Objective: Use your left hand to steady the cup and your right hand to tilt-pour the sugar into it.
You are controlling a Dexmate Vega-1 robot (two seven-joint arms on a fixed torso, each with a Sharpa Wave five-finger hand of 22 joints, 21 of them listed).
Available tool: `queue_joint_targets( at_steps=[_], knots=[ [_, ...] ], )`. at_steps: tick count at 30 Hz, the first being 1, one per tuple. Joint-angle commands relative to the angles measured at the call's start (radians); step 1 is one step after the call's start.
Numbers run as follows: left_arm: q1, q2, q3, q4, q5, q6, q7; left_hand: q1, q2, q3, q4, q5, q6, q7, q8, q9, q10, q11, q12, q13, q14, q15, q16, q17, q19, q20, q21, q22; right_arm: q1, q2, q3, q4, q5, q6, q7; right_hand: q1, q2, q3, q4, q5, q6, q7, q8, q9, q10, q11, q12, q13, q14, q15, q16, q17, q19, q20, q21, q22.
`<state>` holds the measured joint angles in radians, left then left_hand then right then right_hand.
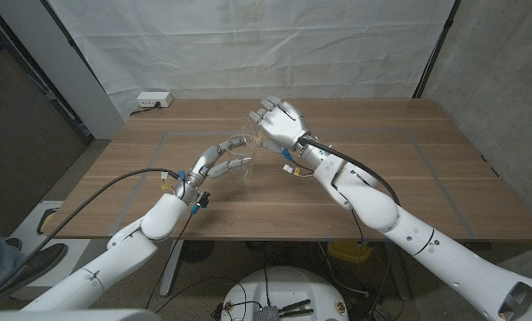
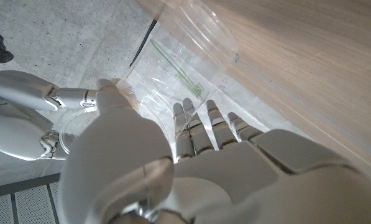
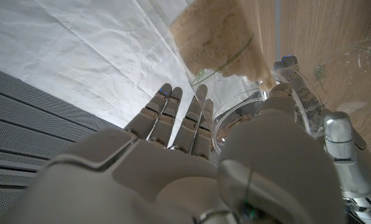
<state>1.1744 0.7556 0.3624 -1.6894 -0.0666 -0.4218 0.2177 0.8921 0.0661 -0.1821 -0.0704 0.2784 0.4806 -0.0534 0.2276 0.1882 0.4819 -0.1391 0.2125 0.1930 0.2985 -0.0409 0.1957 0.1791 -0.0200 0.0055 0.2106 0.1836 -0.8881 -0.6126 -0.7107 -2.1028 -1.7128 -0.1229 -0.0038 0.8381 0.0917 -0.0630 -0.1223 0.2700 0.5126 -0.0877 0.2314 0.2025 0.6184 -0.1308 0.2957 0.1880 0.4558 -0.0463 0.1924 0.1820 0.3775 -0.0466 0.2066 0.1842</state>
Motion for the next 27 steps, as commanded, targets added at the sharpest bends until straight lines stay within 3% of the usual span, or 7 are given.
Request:
queue_joint_targets(
  at_steps=[1,17,27],
  knots=[
    [0.006,0.0,-0.002,-0.008,0.003,-0.002,0.006,0.003,0.004,-0.01,0.0,-0.003,0.009,0.003,-0.003,0.005,0.006,-0.003,-0.004,0.003,0.005,-0.034,0.0,0.002,0.004,0.002,0.002,0.004,0.025,-0.004,-0.002,-0.014,-0.03,0.045,0.014,0.0,0.013,0.012,0.006,-0.003,0.058,-0.05,0.005,0.005,0.006,-0.004,-0.002,0.006,0.013,-0.101,-0.002,0.002,-0.004,-0.03,-0.001,0.001],
    [0.018,0.004,-0.01,-0.015,-0.008,-0.015,0.008,0.003,0.006,-0.016,0.002,-0.003,0.014,0.002,-0.006,0.005,0.013,-0.002,-0.004,0.003,0.006,-0.031,-0.001,0.002,0.004,0.002,0.001,0.004,0.073,-0.009,-0.021,0.008,-0.103,0.077,-0.046,0.002,0.017,0.015,0.006,-0.005,0.065,-0.059,0.005,0.006,0.011,-0.007,-0.002,0.006,0.013,-0.106,-0.002,0.001,-0.006,-0.032,-0.002,0.002],
    [0.037,0.008,-0.025,-0.018,-0.022,-0.023,0.016,0.003,0.008,-0.019,0.004,-0.004,0.015,0.002,-0.008,0.005,0.011,0.002,-0.006,0.003,0.007,-0.031,-0.001,0.002,0.003,0.003,0.001,0.004,0.052,-0.02,-0.002,0.01,-0.103,0.055,-0.035,0.007,0.019,0.017,0.003,-0.006,0.066,-0.066,0.004,0.006,0.014,-0.013,-0.003,0.006,0.015,-0.11,-0.002,0.001,-0.005,-0.034,-0.002,0.002]
  ],
)
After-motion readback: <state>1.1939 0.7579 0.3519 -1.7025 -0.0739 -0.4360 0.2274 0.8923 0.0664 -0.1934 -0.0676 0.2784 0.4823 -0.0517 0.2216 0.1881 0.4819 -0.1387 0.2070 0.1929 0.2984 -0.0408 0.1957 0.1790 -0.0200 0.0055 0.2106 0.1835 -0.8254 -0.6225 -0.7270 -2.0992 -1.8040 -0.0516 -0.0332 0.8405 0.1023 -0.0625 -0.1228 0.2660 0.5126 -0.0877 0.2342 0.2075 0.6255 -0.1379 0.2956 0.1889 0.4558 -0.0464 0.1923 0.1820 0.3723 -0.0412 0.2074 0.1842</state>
